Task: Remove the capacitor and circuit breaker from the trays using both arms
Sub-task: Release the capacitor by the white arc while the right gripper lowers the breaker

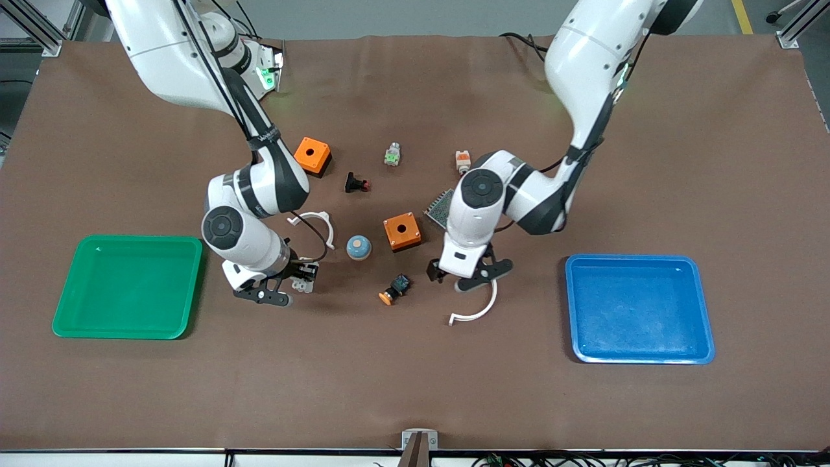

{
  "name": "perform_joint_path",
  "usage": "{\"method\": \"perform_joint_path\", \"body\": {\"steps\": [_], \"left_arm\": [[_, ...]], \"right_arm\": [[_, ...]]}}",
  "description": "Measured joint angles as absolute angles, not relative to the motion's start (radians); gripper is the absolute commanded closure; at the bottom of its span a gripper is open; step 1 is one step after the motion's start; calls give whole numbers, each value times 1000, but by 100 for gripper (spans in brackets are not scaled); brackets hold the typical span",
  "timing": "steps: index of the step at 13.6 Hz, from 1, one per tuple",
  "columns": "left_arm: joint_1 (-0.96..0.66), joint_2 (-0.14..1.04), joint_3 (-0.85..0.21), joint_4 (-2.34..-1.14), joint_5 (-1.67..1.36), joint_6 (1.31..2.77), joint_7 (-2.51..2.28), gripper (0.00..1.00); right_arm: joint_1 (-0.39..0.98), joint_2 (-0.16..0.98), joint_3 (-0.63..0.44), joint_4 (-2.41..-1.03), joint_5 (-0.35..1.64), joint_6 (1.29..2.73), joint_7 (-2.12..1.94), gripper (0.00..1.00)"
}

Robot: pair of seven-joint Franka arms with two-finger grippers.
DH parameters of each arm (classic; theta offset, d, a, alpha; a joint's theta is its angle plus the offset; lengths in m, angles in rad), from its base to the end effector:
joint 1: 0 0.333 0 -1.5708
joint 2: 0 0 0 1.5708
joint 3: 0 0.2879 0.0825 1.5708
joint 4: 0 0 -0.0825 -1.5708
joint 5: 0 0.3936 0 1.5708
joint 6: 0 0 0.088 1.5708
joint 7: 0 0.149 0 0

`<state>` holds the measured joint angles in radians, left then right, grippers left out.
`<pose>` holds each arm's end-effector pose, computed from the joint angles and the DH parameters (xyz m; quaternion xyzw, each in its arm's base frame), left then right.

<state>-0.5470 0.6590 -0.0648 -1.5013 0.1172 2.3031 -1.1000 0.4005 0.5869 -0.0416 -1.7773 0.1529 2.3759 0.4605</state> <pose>0.5986 -0.4058 0.2258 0.9738 0.2139 0.0677 0.0369 0.6092 0.2355 0.1569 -0.9939 0.1018 0.0107 0.0409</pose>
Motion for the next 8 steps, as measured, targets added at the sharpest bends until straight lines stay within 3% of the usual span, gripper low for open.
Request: {"method": "perform_joint_path", "body": {"steps": [1, 2, 3, 8], "left_arm": [[-516, 620, -63, -1470, 117, 2214, -1047, 0], [-482, 581, -62, -1440, 118, 2132, -985, 0], [-445, 543, -61, -1420, 118, 2067, -914, 0], [-253, 403, -61, -1410, 118, 1885, -538, 0]], "right_arm": [[404, 598, -42, -1777, 152, 2385, 461, 85], [405, 606, -43, -1777, 151, 2392, 461, 37], [405, 611, -44, -1777, 150, 2396, 461, 1], [404, 612, -64, -1723, 148, 2334, 459, 0]]}}
